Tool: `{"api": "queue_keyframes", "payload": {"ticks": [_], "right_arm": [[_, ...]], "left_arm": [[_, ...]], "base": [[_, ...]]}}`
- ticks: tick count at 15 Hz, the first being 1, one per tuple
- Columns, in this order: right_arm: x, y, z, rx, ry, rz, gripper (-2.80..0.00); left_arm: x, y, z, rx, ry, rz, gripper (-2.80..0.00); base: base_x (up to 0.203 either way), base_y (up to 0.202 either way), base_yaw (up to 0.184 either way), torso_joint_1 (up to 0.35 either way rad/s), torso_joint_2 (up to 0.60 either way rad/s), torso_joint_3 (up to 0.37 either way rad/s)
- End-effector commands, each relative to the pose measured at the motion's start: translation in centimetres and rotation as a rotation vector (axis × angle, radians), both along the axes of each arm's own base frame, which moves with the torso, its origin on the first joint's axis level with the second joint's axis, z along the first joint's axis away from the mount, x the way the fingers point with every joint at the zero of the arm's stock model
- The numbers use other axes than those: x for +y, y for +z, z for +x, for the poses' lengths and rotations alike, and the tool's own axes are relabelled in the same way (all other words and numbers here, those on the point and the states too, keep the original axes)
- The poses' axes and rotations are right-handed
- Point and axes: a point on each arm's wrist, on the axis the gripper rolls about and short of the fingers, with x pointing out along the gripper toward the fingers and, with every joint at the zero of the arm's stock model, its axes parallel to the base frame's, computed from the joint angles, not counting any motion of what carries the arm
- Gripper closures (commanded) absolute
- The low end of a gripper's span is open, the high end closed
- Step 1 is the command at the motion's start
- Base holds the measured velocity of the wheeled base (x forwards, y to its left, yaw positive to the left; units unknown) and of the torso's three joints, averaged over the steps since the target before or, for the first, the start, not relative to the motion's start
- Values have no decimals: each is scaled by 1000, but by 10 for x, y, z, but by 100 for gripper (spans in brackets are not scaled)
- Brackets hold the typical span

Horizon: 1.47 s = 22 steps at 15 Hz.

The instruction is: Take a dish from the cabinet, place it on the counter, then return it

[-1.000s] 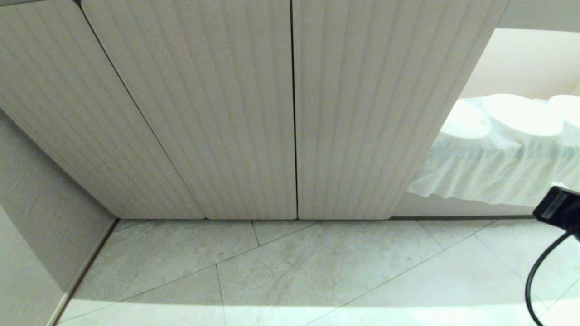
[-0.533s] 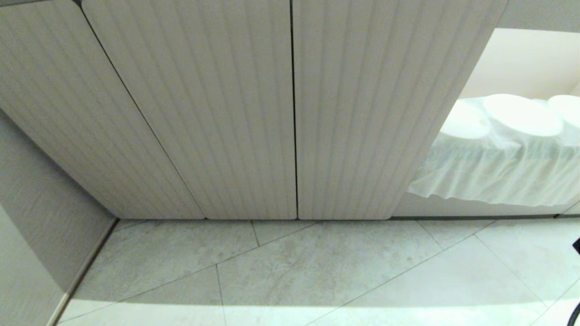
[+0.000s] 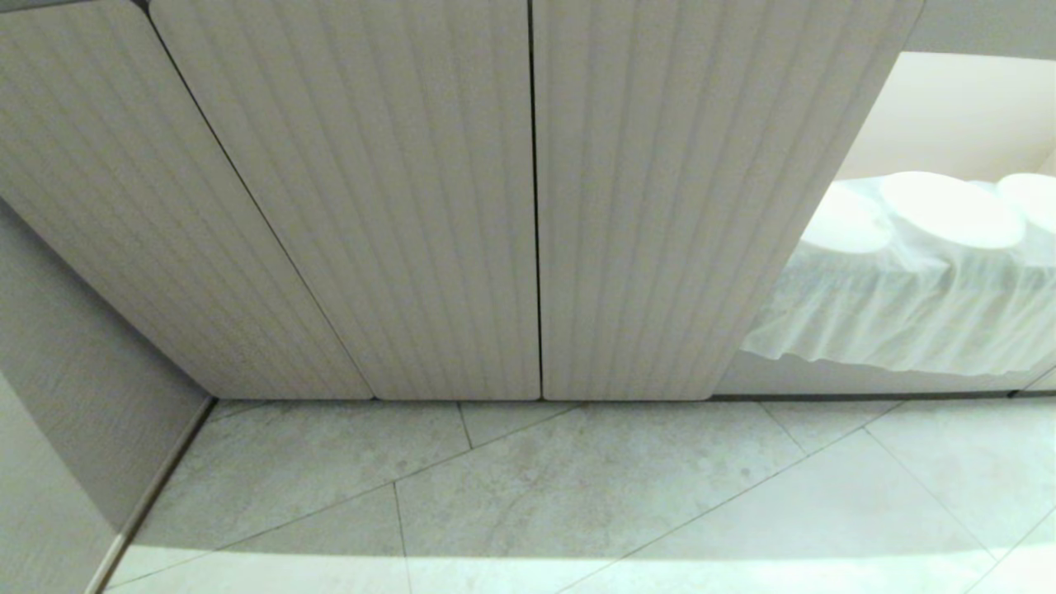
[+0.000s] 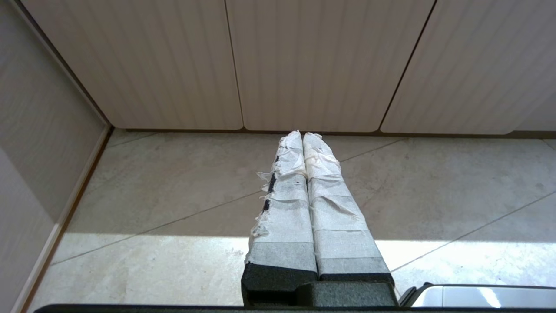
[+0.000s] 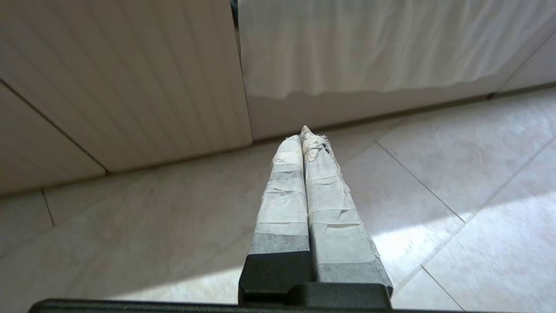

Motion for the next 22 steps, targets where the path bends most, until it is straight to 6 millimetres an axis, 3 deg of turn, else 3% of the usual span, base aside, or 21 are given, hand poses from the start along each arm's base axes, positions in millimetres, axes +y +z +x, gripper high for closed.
{"api": "queue_keyframes", "payload": {"ticks": [1, 6, 9, 13, 22], "right_arm": [[-3, -6, -17, -1, -3, -6, 0], [-7, -32, -52, 76, 31, -45, 0], [-5, -43, -67, 61, 147, -73, 0], [-3, -58, -78, 92, 213, -106, 0], [-2, -62, -89, -35, 214, -126, 0]], "left_arm": [[0, 0, 0, -1, 0, -1, 0], [0, 0, 0, -1, 0, -1, 0], [0, 0, 0, -1, 0, -1, 0], [0, 0, 0, -1, 0, -1, 0], [0, 0, 0, -1, 0, -1, 0]], "base": [[0, 0, 0, 0, 0, 0], [0, 0, 0, 0, 0, 0], [0, 0, 0, 0, 0, 0], [0, 0, 0, 0, 0, 0], [0, 0, 0, 0, 0, 0]]}}
